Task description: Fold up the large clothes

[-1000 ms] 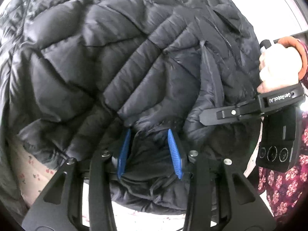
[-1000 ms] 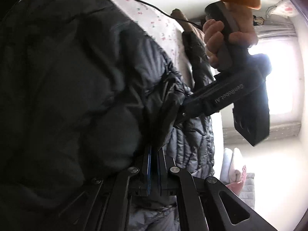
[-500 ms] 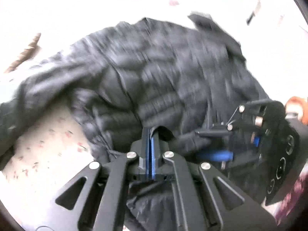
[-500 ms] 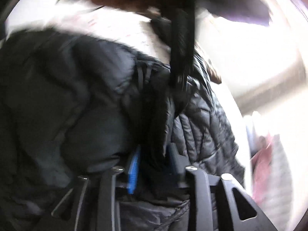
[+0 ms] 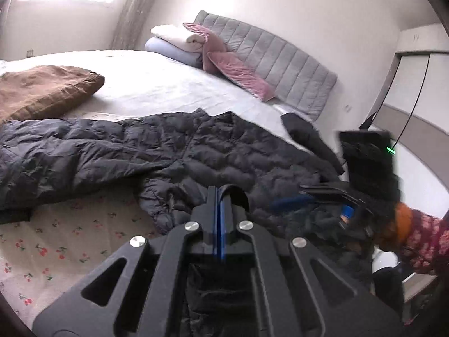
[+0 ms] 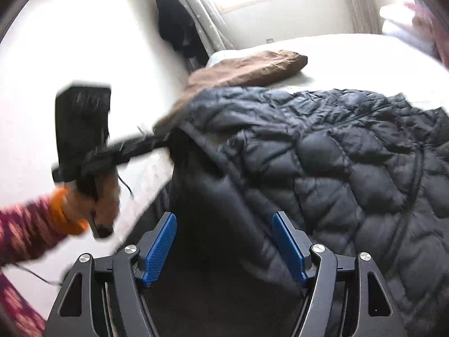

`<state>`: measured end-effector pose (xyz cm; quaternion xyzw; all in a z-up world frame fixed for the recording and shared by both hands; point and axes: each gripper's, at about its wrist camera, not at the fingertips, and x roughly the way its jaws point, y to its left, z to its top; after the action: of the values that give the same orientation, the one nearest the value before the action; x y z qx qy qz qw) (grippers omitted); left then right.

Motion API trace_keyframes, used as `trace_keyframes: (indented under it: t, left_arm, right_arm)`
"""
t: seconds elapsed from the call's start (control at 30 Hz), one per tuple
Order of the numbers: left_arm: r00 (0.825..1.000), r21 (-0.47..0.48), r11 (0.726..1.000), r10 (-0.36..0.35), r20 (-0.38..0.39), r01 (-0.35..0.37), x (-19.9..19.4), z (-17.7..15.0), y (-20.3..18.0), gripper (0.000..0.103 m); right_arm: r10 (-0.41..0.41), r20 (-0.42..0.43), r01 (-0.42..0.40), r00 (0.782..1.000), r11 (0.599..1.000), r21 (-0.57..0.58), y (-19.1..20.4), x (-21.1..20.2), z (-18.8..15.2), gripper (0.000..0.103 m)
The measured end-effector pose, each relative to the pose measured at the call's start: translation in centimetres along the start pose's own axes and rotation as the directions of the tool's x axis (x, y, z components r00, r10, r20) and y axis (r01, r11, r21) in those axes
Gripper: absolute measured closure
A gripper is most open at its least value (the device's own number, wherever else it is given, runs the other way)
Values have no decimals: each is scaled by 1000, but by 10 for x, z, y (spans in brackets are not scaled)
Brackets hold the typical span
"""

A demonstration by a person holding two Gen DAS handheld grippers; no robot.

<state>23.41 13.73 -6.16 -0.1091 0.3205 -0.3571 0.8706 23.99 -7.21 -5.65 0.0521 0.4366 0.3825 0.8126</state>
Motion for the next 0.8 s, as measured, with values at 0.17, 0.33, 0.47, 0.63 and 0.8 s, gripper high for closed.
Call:
trace_keyframes:
  t: [0.17,0.33,0.47,0.63,0.8]
  left_arm:
    - [1000,2,1000,0,-5,0,-4,-3,5,101]
    - [998,-14,999,38,-46,-38,-1,-19,16,101]
    - [991,-26,997,74,-112,-78,3,-39,27,101]
    - [988,-55,992,104,-111,-111,2,-47,32,101]
    - [990,-37,995,92,-111,-96,2,-43,26,100]
  right_arm:
    - [109,-16,-106,994,986,125,-29,14,12,32]
    - [-20,-191,36,981,996,80,-31,52,-12,32]
    - [-141,-276,123,951,989,-82,-10,69,-39,75]
    - [-351,-92,326,932,921,-215,24,45,-44,94]
    - [-424,165,449,891,878,-165,51,-10,-51,90]
